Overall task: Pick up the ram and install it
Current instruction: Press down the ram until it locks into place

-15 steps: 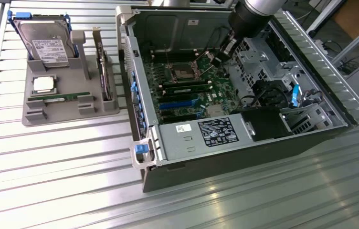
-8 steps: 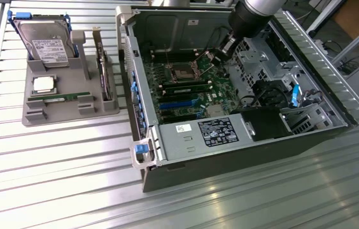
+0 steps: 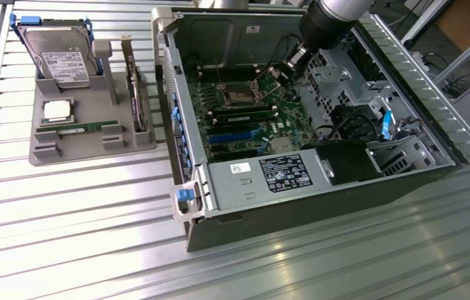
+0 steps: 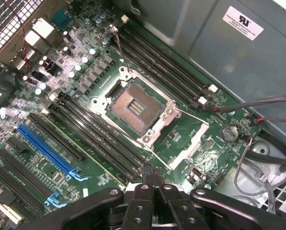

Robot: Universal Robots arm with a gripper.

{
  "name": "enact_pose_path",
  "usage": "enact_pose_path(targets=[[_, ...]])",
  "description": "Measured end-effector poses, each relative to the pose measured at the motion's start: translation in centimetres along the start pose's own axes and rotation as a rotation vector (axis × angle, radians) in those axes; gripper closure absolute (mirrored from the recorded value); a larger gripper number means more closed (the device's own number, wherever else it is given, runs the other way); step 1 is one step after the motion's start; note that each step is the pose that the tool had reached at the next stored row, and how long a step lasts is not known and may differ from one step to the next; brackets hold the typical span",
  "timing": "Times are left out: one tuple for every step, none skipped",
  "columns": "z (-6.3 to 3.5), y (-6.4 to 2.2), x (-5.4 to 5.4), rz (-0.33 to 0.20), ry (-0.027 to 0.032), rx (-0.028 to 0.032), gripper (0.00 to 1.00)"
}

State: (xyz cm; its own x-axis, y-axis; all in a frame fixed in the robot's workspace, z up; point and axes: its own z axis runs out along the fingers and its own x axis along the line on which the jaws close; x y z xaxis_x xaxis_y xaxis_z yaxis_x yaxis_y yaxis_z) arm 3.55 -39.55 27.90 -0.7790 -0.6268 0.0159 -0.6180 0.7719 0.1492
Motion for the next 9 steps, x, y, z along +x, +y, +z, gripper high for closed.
enact_pose_path(targets=[[0.00,0.00,0.00,0.016,-0.0024,-0.0002,0.90],[0.00,0.00,0.00,0.024,-0.0036,-0.0004,0.90],[0.00,0.00,0.00,0.031,-0.0047,-0.0005,0.90],[0.00,0.00,0.00,0.038,-0.0057,-0.0006,0.90],[0.00,0.00,0.00,0.053,-0.0080,-0.0008,0.90],[0.00,0.00,0.00,0.067,-0.0101,-0.0010,0.90],[0.00,0.00,0.00,0.080,-0.0121,-0.0013,0.90],[0.00,0.00,0.00,0.096,-0.0145,-0.0016,0.90],[0.00,0.00,0.00,0.111,-0.0168,-0.0018,0.90]])
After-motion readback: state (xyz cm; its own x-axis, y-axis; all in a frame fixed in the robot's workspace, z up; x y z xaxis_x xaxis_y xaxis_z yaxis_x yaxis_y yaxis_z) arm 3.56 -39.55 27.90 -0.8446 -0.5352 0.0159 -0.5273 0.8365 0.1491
